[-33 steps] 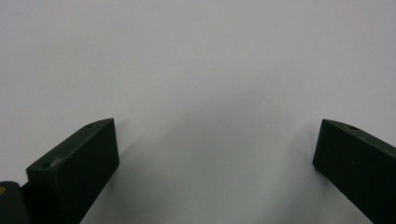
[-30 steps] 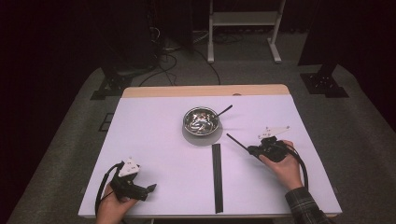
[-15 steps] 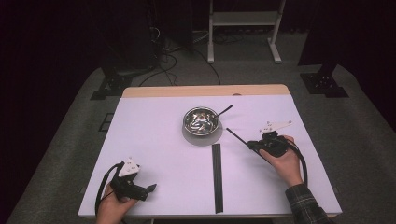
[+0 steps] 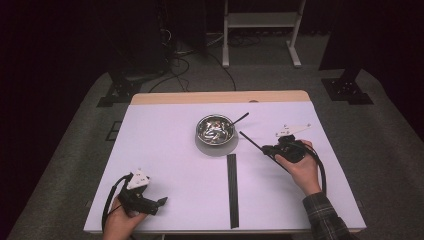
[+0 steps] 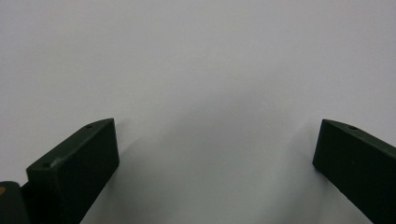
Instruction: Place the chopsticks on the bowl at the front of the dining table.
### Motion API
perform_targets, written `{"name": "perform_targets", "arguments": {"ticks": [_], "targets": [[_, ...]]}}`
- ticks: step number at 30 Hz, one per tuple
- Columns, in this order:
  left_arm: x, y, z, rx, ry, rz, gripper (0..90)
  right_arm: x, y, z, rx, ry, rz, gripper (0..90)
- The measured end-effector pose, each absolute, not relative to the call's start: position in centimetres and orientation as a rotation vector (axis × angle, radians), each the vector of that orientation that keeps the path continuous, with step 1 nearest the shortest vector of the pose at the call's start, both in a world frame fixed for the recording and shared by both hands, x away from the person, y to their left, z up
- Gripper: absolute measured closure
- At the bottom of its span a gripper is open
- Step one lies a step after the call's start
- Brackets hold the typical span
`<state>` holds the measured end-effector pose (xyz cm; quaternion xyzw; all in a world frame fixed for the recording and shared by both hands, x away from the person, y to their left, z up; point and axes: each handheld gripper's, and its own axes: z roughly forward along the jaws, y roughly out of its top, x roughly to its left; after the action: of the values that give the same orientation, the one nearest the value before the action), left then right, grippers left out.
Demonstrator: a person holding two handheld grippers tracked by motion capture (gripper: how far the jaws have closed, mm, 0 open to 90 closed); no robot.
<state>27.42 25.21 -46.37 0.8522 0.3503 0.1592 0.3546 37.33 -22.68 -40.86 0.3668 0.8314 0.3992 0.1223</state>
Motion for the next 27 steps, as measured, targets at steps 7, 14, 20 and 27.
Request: {"name": "perform_targets", "arguments": {"ticks": [7, 14, 20, 27], "targets": [[27.4, 25.2, -46.4, 2.202, 0.906, 0.411, 0.0, 37.9, -22.0, -40.4, 1.068, 2.423, 1.177, 85.8], [27.4, 25.2, -46.4, 2.203, 0.905, 0.412, 0.0, 38.6, -21.3, -40.1, 1.065, 2.423, 1.181, 85.9], [27.4, 25.2, -46.4, 2.203, 0.905, 0.412, 0.0, 39.2, -20.7, -40.0, 1.062, 2.429, 1.167, 85.9], [27.4, 25.2, -46.4, 2.206, 0.903, 0.412, 0.0, 40.0, -20.1, -39.9, 1.062, 2.438, 1.159, 85.8]]}}
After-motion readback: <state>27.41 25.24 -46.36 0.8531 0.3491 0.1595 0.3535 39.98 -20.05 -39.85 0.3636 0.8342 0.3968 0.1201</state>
